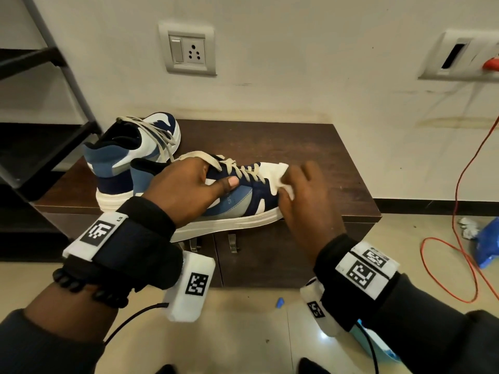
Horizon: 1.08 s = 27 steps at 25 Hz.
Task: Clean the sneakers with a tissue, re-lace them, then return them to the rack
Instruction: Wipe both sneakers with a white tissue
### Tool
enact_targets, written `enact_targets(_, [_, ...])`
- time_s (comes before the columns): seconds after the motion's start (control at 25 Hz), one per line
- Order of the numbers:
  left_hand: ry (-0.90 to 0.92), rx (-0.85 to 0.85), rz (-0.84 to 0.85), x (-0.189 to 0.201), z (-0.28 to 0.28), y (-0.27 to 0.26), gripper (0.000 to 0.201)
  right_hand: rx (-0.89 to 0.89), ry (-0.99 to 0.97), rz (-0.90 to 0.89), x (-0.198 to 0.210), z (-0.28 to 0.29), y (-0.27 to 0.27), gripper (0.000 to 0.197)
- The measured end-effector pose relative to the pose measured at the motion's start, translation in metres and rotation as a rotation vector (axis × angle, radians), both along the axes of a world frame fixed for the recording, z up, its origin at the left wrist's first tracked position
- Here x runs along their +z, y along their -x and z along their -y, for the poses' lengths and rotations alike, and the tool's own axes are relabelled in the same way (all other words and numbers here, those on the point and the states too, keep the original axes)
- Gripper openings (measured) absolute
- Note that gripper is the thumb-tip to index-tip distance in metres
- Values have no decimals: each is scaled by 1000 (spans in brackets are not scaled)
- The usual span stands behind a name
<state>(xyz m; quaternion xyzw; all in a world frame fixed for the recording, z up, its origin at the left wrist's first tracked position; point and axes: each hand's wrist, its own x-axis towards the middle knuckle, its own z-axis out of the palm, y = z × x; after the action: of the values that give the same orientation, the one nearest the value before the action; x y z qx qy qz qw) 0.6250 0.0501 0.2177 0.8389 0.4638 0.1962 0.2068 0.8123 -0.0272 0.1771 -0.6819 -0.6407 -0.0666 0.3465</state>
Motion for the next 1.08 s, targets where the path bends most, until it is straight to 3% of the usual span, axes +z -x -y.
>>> enact_targets(0.12, [-2, 2, 0, -1, -1, 0, 44, 258, -46, 175, -12, 15, 38, 23])
enact_targets(0.2, [6, -11, 1, -1, 0, 1, 40, 328, -4, 205, -11, 12, 33, 18])
enact_targets(0.28, [15, -31, 30, -1, 1, 2, 41, 196, 19, 89, -3, 2, 15, 9])
enact_targets(0.4, [13, -47, 91, 1, 5, 4, 37, -25, 43, -96, 11, -6, -14, 15])
enact_targets(0.48, [-2, -100, 93, 3, 7, 4, 35, -57, 64, -147, 20, -5, -20, 19])
enact_targets(0.64, [-102, -104, -26, 11, 9, 0, 29, 95, 28, -22, 21, 3, -10, 17])
enact_targets(0.72, [-122, -59, 5, 13, 11, -4, 31, 112, 68, 30, 19, 1, -23, 17])
enact_targets(0.84, [-117, -17, 75, 11, 12, -10, 29, -46, 141, -43, 23, 0, -42, 19])
enact_targets(1.0, [-110, 4, 108, 10, 9, -15, 29, 190, 77, 81, 19, 11, -9, 15])
enact_targets(1.08, [-187, 33, 89, 7, 7, -17, 34, 164, 151, 25, 24, 7, -24, 17])
